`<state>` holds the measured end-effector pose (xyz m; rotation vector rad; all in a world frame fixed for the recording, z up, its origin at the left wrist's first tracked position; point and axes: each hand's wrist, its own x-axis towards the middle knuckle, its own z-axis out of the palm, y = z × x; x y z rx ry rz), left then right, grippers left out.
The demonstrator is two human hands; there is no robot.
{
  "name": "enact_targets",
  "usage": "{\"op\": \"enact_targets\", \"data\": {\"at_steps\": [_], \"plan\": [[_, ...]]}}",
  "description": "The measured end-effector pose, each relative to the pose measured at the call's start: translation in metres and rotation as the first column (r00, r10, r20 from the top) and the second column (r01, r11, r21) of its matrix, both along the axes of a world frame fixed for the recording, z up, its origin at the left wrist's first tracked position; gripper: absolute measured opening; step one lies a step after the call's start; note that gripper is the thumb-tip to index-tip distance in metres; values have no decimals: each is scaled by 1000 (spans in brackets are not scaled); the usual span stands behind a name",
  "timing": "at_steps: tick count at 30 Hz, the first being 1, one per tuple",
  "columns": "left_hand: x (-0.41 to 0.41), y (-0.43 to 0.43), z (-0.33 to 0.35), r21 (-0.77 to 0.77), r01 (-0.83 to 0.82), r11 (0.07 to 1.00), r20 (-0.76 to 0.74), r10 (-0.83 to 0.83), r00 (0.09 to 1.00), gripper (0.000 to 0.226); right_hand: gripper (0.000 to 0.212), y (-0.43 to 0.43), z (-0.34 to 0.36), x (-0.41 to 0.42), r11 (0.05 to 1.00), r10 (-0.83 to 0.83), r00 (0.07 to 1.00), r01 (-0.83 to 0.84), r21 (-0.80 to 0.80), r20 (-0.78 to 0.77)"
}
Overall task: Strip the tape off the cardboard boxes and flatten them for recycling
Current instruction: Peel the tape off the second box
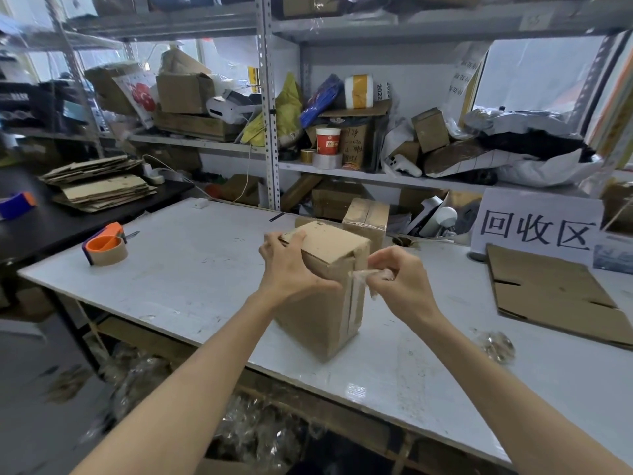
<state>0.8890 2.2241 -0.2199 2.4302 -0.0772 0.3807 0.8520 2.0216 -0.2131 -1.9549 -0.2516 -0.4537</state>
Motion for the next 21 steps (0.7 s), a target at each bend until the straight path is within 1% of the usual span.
{"op": "enact_targets", "data": {"at_steps": [2,3,5,7,9,11,13,16,18,21], "plan": [[3,2,8,-52,-42,998,-17,41,999,120,29,-1,-1,-6,999,40,999,-41,-17,-20],[4,2,12,-24,-37,999,-10,37,999,122,32,-1,-2,-9,998,64,997,-65,-24,-32],[3,-3,18,58,-18,998,22,17,1000,128,30,-2,-2,-12,994,102,993,-103,-31,-55],[1,-10,20,117,-4,993,44,-1,999,133,26,-2,-2,-11,994,100,993,-102,-27,-63],[1,-13,18,166,12,986,30,-17,999,133,24,-1,-2,-8,997,74,995,-76,-28,-62],[2,-14,15,158,40,987,3,-41,999,129,20,-3,-2,-6,999,29,999,-30,-33,-39],[2,-15,10,128,72,989,-6,-72,997,125,14,-7,-3,-5,997,9,1000,-10,-83,-16],[2,-18,7,79,80,994,-9,-79,997,125,20,-14,-6,-8,983,49,999,-47,-179,7],[2,-18,7,49,64,997,-11,-63,998,129,26,-15,-8,-10,987,58,998,-60,-148,-18],[3,-17,5,33,64,997,-6,-63,998,128,30,-17,-9,-13,997,78,994,-80,-20,-76]]}}
